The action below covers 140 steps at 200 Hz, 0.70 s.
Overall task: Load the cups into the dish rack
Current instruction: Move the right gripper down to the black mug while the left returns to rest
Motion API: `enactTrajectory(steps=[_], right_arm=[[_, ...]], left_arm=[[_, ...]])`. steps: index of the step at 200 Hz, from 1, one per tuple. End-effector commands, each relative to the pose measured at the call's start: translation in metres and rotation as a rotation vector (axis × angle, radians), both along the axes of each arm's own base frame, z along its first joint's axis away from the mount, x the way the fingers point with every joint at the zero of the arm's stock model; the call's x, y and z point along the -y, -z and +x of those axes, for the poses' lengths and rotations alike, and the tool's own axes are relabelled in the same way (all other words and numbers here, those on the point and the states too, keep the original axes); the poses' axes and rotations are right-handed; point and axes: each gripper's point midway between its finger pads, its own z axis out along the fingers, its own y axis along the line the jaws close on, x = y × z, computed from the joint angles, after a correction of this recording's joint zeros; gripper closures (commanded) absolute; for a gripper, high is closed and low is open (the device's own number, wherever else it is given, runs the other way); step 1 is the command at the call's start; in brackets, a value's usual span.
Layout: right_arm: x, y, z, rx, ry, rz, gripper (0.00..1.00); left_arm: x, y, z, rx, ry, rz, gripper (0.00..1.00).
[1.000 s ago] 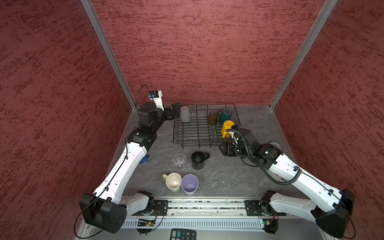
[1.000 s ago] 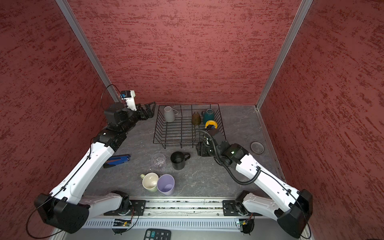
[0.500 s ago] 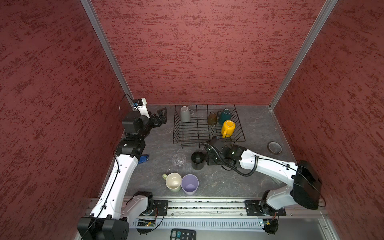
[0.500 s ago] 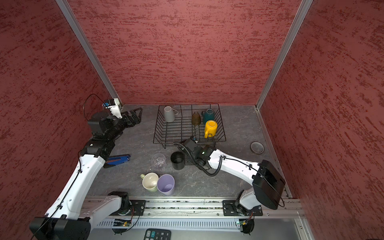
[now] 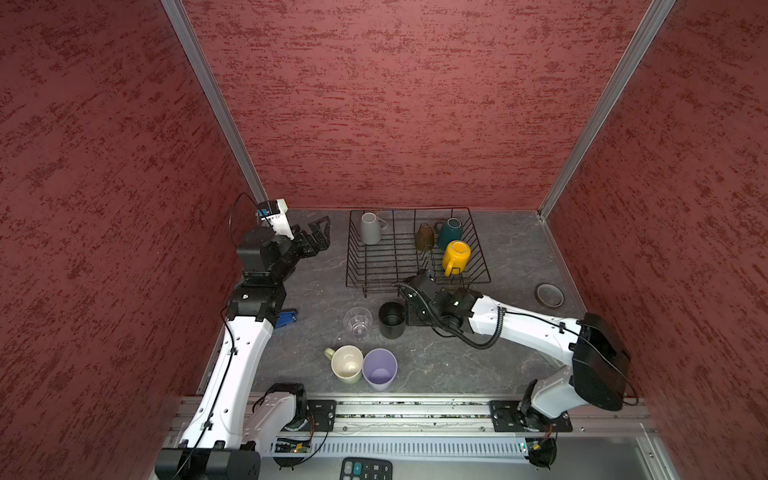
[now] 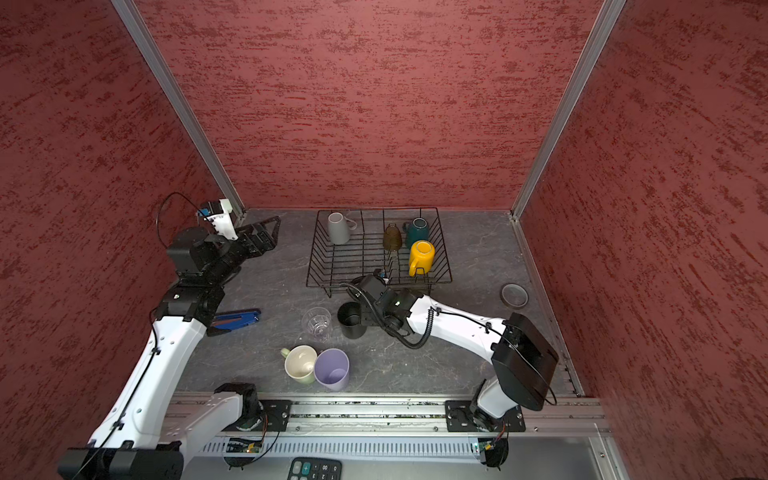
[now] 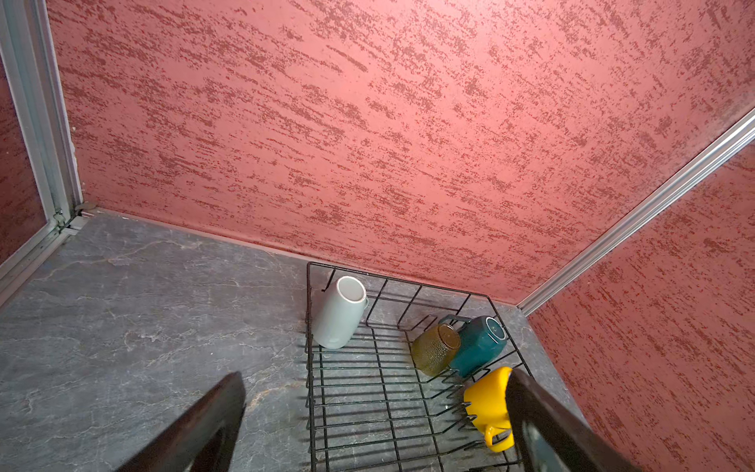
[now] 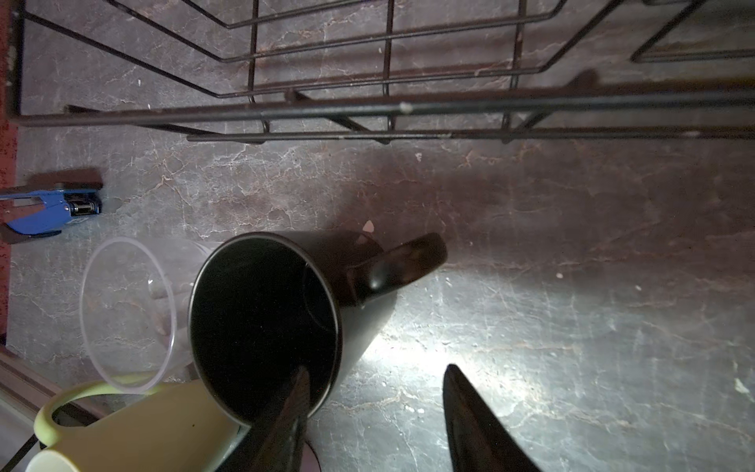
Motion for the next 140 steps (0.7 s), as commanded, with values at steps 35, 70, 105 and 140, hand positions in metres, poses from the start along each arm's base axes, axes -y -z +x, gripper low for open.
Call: enactTrajectory(steps=[35,70,105,140], right_arm=[[-0.021,-0.014,0.013,0.039,-0.019,0.002,0.47],[-0.023,-0.001,0.017,0.03,-0.003,-0.033,0.54],[-0.019,0.011,0.016,0.013,0.01,-0.064,0.58],[-0.021,0.022,0.019,0.002,0.007,-0.094,0.59]], left_arm=[[-0.003,-0.003,0.0,0.016,0.007,-0.029,0.0],[-0.003,-0.003,0.0,0.015,0.006,-0.031,0.0],[-0.004,-0.004,-0.001,0.017,0.006,-0.035,0.0],[-0.005,-0.004,-0.001,0.018,0.003,-0.036,0.0]])
